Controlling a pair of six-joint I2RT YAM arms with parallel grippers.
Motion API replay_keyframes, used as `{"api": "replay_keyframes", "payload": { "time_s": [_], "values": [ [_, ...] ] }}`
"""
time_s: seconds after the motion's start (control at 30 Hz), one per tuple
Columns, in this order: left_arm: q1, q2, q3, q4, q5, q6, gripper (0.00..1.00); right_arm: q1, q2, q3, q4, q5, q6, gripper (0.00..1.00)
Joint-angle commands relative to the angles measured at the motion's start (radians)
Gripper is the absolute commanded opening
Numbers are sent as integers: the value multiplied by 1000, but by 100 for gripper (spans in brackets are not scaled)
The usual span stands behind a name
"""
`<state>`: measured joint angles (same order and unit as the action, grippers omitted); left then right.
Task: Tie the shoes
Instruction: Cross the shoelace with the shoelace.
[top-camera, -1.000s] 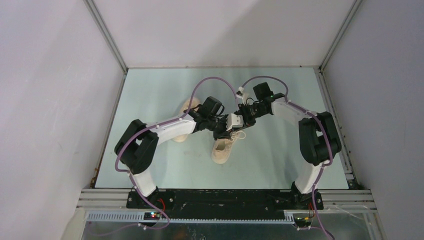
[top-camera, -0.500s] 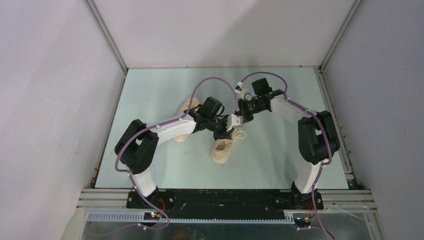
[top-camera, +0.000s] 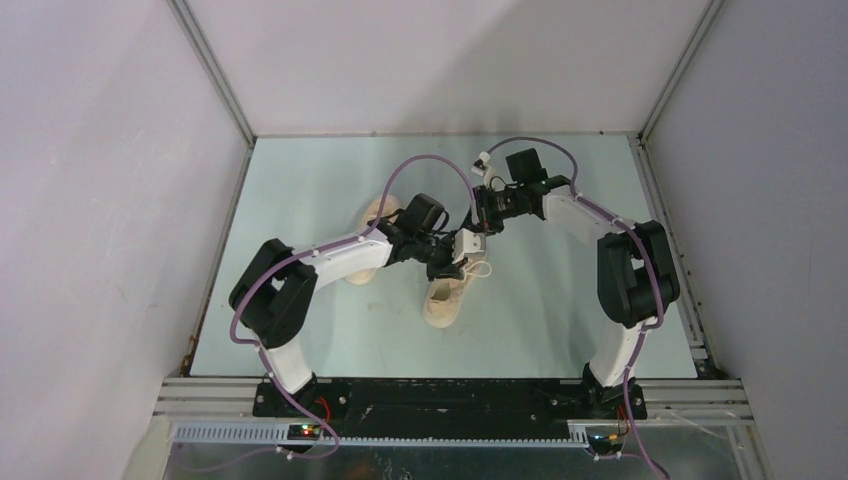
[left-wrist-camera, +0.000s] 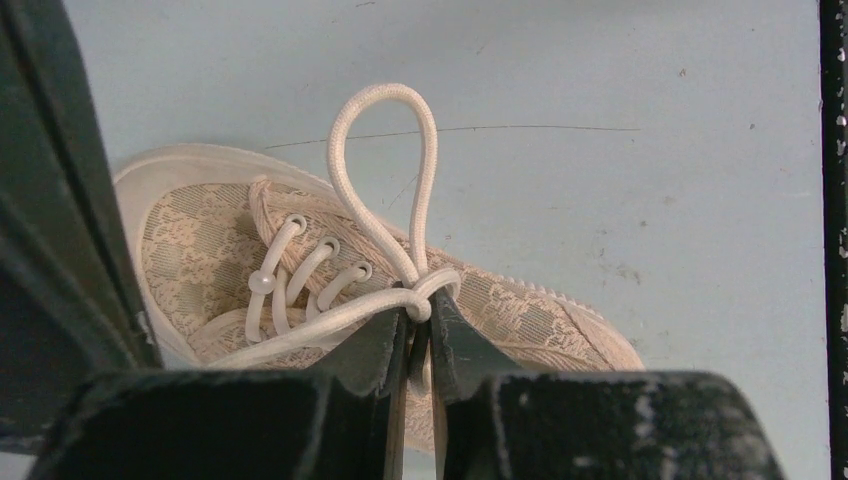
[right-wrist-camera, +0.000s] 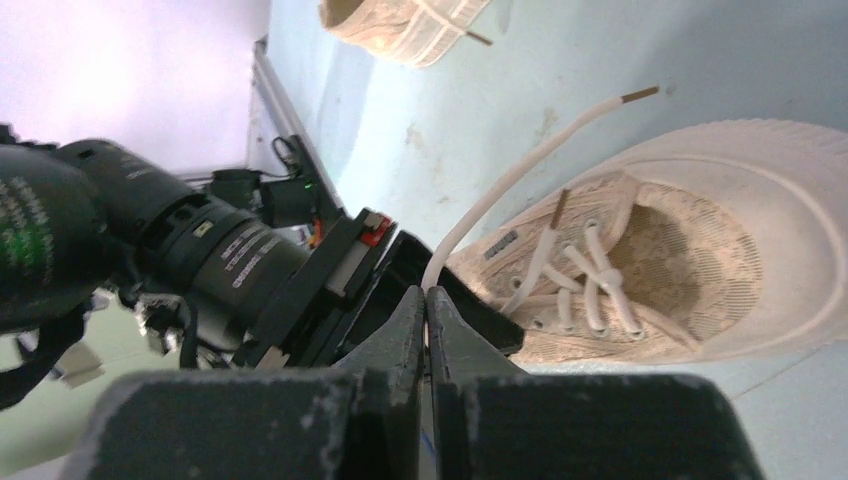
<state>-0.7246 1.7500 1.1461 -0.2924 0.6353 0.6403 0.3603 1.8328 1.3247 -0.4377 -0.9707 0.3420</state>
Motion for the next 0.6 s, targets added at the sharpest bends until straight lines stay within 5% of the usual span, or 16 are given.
{"api": "replay_keyframes", "payload": {
  "time_s": [0.0,0.27,0.4,0.57],
  "values": [
    [-7,-49,8,-12,23,35,13,27,19,73,-40,116,-18,6],
    [-4,-57,2,-16,47,41,13,76,83,152,-144,370,-102,2],
    [9,-54,1,3,57,10,13,93,101,192,-198,429,-144,37],
    [38,-48,2,18,80,-17,13,54,31,195,-227,442,-187,48]
  ]
}}
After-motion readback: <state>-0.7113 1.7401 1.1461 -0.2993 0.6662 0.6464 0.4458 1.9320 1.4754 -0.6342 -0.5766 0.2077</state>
